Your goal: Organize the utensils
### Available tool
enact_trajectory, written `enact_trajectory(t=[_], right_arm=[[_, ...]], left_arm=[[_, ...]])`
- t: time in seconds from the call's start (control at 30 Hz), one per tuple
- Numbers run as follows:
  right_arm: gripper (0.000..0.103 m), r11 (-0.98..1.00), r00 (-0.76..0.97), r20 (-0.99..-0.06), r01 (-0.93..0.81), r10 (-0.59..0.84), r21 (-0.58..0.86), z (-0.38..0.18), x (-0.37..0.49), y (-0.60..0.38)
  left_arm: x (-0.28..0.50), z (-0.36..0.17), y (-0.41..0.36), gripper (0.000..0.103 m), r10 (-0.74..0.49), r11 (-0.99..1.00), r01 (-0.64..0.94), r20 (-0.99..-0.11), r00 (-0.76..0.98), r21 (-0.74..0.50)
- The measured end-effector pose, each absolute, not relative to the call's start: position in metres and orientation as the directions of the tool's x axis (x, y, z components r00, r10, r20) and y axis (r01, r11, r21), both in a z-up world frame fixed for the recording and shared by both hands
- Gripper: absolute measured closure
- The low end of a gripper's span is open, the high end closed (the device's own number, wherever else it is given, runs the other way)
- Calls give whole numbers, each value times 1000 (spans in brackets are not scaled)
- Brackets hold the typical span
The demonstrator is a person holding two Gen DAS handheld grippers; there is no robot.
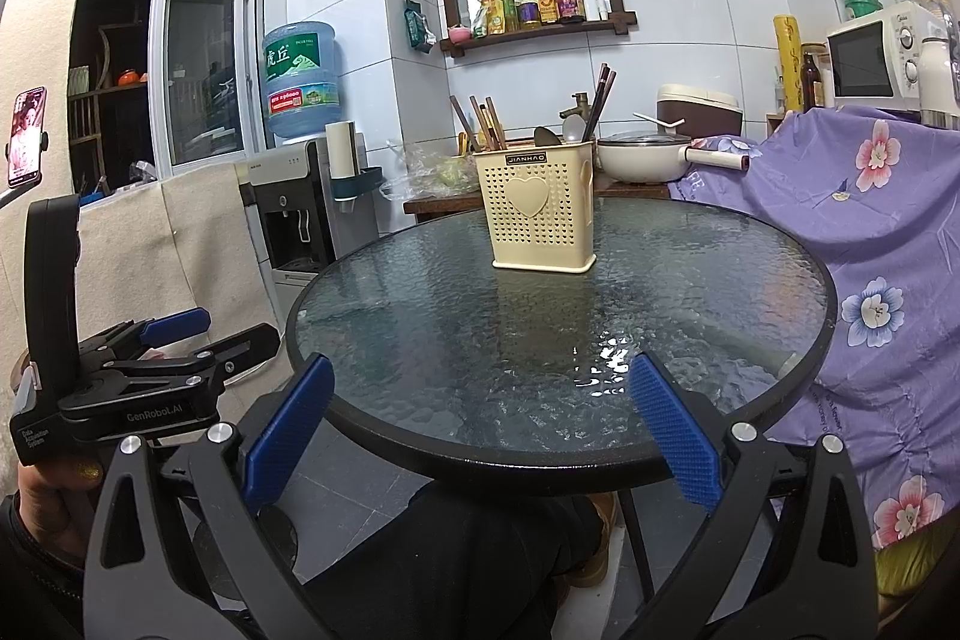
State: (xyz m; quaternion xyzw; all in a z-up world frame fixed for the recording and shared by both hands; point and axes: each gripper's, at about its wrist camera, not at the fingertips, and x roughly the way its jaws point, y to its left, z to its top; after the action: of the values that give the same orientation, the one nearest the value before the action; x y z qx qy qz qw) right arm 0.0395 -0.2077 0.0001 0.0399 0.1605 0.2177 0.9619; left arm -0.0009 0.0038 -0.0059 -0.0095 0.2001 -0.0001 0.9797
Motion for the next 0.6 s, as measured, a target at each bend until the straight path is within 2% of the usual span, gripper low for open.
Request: enact_trajectory(t=[0.6], right_arm=[[6, 901, 852, -293, -406, 433, 151, -1, 39, -207]], left_arm=[[-1, -6, 4, 6, -4, 1000, -4, -398, 917, -19]])
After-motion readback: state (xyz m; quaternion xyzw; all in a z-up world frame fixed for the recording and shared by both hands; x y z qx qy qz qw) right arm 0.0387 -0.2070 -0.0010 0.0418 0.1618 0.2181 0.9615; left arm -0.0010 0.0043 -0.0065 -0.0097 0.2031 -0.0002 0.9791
